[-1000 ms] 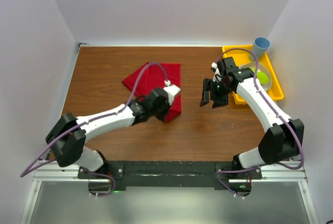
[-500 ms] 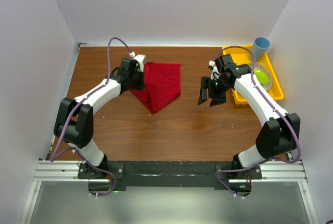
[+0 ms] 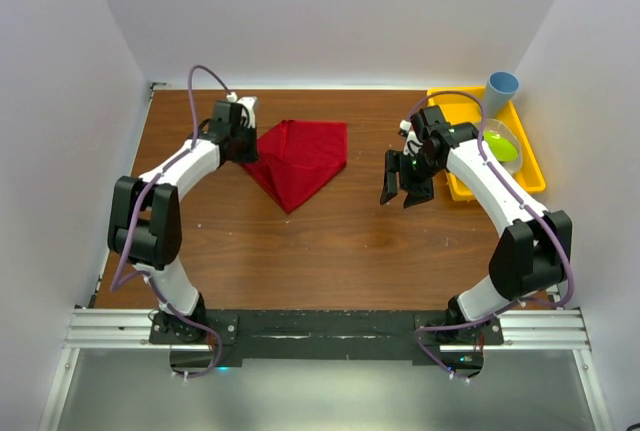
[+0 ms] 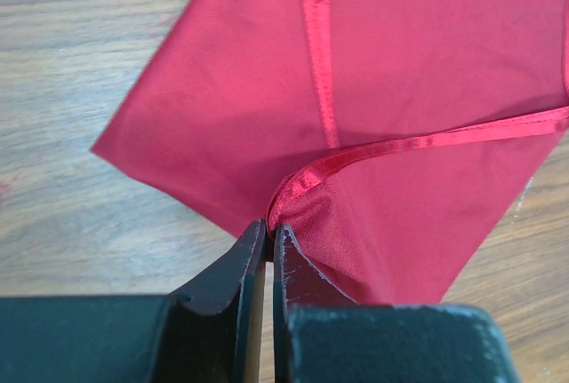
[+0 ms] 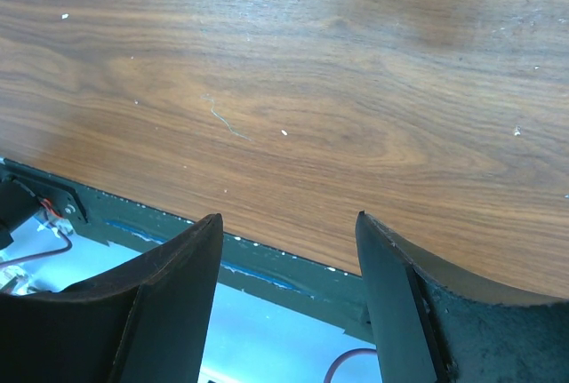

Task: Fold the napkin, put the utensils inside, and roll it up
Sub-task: Fold the napkin

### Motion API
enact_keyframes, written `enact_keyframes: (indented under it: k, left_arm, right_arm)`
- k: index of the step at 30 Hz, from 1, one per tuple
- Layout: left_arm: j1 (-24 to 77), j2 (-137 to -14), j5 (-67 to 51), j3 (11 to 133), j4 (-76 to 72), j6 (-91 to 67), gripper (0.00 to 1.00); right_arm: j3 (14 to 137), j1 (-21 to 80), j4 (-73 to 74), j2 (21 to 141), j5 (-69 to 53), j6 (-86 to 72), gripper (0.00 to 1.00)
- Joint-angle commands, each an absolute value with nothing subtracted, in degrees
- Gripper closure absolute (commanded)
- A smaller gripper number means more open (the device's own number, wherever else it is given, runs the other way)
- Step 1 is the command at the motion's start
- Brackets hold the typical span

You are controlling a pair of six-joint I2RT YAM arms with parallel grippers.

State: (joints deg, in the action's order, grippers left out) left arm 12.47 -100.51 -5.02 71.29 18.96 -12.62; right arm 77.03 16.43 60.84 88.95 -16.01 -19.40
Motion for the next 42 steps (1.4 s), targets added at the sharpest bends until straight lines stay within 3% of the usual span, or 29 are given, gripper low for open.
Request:
enact_keyframes:
  k: [1, 14, 20, 23, 24, 28, 29, 31, 32, 33, 36, 39, 42]
  left_arm:
    - [9.5, -101.2, -5.2, 73.4, 17.8, -10.4, 1.0]
    - [7.7, -107.8, -9.6, 77.5, 17.5, -8.0, 1.0]
    - [7.7, -108.4, -5.9, 78.7, 18.3, -7.6, 1.0]
    - [7.7, -107.8, -1.0, 80.2, 18.9, -8.7, 0.89]
    - [7.7, -107.5, -0.2, 80.5, 18.6, -8.8, 0.8]
    - [7.7, -109.5, 3.0, 87.9, 25.0, -9.5, 0.72]
    - [7.7, -109.7, 3.7, 88.8, 27.0, -10.1, 0.63]
    - [7.7, -108.6, 5.0, 88.9, 29.1, -10.9, 0.56]
    - [7.7, -106.6, 5.1, 88.2, 28.9, -11.1, 0.43]
    - [7.7, -105.7, 4.8, 87.7, 28.4, -11.4, 0.42]
    - [7.7, -103.5, -1.9, 86.1, 25.1, -13.8, 0.49]
    - [7.7, -104.7, -10.3, 83.5, 20.9, -17.1, 0.65]
    - [7.8, -107.6, -11.0, 83.1, 19.9, -18.4, 0.78]
  right_arm:
    - [78.8, 16.2, 61.2, 88.7, -16.8, -19.1, 0.34]
    - [77.6, 16.2, 60.0, 88.6, -17.8, -19.7, 0.34]
    - [77.3, 16.8, 55.1, 90.4, -22.6, -21.5, 0.35]
    - [77.8, 19.3, 48.9, 94.0, -24.6, -23.1, 0.35]
    - [78.6, 21.3, 47.1, 95.8, -25.2, -23.8, 0.35]
    - [83.7, 25.9, 38.1, 106.5, -31.5, -31.1, 0.35]
    - [87.5, 26.7, 35.2, 108.0, -31.3, -31.9, 0.35]
    - [91.8, 28.4, 34.0, 111.5, -31.7, -32.9, 0.35]
    - [95.2, 28.5, 33.1, 114.8, -32.1, -33.4, 0.35]
    - [96.4, 28.5, 32.2, 116.4, -32.5, -34.9, 0.35]
    - [99.8, 28.7, 26.3, 120.4, -33.8, -38.8, 0.35]
    - [101.2, 29.5, 19.5, 123.7, -34.5, -43.2, 0.36]
    - [104.6, 31.4, 16.3, 128.7, -36.6, -46.7, 0.44]
